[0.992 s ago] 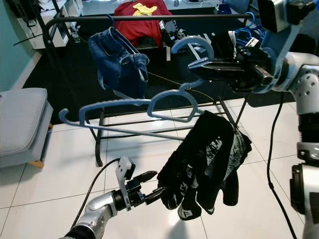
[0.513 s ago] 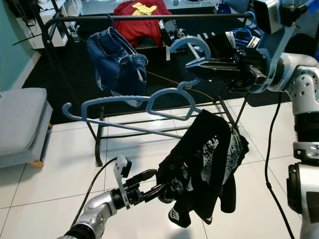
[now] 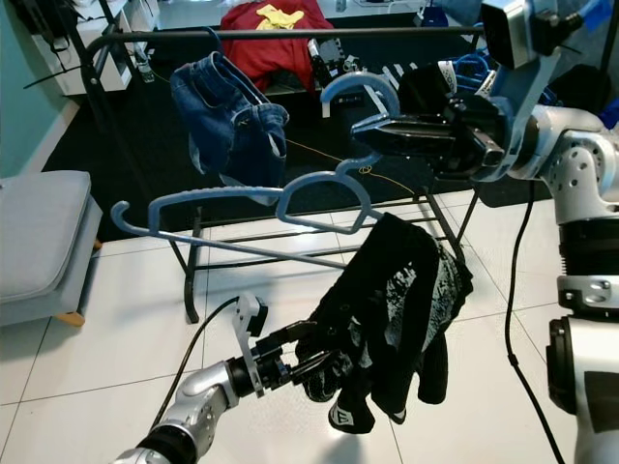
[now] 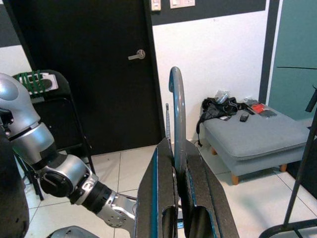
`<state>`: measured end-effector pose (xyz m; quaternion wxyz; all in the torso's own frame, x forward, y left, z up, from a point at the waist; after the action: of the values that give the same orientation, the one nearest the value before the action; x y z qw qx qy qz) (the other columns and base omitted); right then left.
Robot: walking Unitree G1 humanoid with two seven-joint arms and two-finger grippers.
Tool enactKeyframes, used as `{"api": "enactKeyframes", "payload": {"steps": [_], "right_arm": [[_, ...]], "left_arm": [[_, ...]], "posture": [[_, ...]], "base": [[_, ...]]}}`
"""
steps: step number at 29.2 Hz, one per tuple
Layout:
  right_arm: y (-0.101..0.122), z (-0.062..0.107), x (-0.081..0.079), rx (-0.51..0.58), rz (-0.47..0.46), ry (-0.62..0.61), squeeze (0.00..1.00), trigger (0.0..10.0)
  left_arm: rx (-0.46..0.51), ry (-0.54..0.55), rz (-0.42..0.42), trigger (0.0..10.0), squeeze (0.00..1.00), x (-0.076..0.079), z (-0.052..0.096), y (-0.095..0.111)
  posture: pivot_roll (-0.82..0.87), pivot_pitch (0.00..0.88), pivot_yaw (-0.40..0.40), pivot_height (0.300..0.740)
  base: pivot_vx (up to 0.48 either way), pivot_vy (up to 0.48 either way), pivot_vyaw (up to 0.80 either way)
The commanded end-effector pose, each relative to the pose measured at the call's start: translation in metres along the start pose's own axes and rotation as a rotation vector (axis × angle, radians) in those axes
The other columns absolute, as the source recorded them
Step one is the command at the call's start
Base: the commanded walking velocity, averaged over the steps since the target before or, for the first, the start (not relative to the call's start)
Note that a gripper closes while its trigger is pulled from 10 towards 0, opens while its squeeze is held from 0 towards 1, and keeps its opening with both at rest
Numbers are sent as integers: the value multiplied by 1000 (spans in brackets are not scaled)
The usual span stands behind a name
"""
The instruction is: Hang hanger
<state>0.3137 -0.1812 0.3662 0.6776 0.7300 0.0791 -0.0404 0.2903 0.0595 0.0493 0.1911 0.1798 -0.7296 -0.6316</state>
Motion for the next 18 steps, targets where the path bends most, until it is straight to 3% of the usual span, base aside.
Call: {"api": "enactKeyframes", "payload": {"steps": [1, 2, 3, 5, 6, 18], "right_arm": [[8, -3, -4, 3, 48, 11, 0, 0], [8, -4, -4, 6, 50, 16, 0, 0], [8, -6, -4, 10, 51, 20, 0, 0], [8, -6, -4, 10, 51, 20, 0, 0], [8, -7, -4, 14, 53, 24, 0, 0], [12, -8, -5, 36, 68, 28, 0, 0]], "left_arm": [[9, -24, 27, 10000, 0, 5, -1, -2], [11, -34, 27, 10000, 0, 5, -1, -2], [11, -38, 26, 4706, 0, 5, 0, -2], [11, -38, 26, 4706, 0, 5, 0, -2], [9, -39, 23, 0, 0, 5, 0, -2], [-26, -35, 36, 0, 0, 5, 10, -9]], "posture": [[-29, 149, 32, 740], [-26, 149, 31, 740], [-25, 149, 31, 740], [-25, 149, 31, 740], [-25, 149, 32, 740], [-25, 150, 32, 740]], "base": [[0, 0, 0], [0, 0, 0], [0, 0, 0], [0, 0, 0], [0, 0, 0], [0, 0, 0]]}}
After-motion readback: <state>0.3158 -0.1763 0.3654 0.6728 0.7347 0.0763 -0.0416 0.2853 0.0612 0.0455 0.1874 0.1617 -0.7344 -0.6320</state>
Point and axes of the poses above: a point about 5 cm out from each wrist's last joint towards the gripper, its own z axis pointing back from the gripper into the wrist, its own y axis along the axis of the wrist's last joint, x = y × z, the point moved 1 cm from there along -z, pointing out of the wrist towards the gripper, and after that the axes turned 14 degrees about -z, right-handed, at the moved point
